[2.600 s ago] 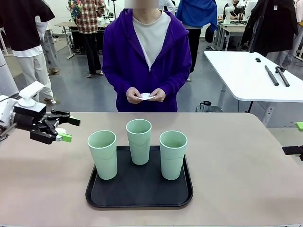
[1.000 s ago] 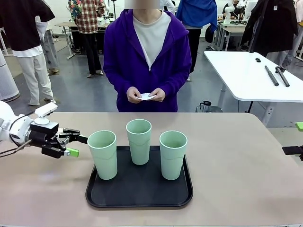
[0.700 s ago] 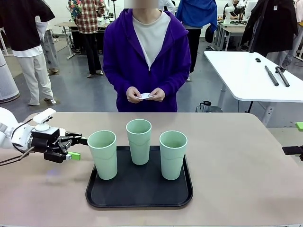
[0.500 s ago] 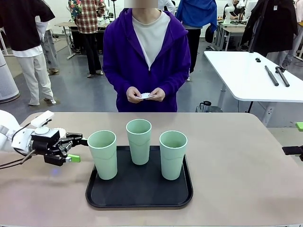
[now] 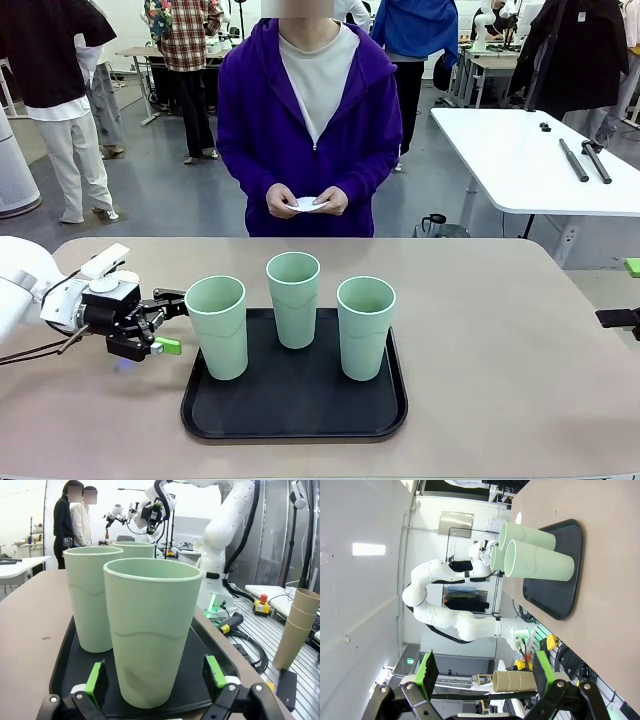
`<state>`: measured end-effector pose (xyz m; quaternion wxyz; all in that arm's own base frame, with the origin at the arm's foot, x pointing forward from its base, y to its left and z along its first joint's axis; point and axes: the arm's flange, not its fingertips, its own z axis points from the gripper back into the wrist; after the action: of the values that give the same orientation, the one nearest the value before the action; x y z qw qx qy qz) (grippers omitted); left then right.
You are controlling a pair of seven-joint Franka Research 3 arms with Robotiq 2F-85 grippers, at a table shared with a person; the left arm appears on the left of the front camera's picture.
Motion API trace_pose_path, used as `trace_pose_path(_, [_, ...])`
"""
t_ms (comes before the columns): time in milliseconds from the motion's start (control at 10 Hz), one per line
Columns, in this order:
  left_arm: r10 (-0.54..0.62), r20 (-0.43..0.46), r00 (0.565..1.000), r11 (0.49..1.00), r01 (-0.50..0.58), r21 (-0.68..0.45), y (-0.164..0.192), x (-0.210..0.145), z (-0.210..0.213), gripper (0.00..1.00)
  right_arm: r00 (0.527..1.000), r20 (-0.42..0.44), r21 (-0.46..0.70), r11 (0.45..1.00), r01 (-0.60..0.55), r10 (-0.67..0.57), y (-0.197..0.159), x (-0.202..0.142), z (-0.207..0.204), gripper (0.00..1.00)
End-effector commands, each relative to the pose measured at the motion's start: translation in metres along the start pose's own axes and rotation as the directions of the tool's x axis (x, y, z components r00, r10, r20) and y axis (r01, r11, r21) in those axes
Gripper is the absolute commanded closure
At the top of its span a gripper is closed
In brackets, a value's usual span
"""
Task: Place coasters on the table and set cups on them.
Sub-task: Pick up one Reusable plastic cup and place it on a coaster set by the human.
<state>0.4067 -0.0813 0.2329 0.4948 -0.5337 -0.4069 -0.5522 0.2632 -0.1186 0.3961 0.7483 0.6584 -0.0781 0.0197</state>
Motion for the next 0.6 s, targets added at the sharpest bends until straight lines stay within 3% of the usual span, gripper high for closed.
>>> trace_pose_path(0, [-0.003,-0.041,0.999,1.000,0.004,0.008,0.006,0.003,-0.008,0.00,1.000,0.006,0.011,1.000,-0.002,0.002,0.002,0.001,0.000,0.00])
trace_pose_path(500, [-0.023,-0.071,0.997,1.000,0.023,-0.012,0.024,0.005,-0.019,0.00,1.000,0.006,0.011,1.000,-0.002,0.002,0.002,0.001,0.000,0.00])
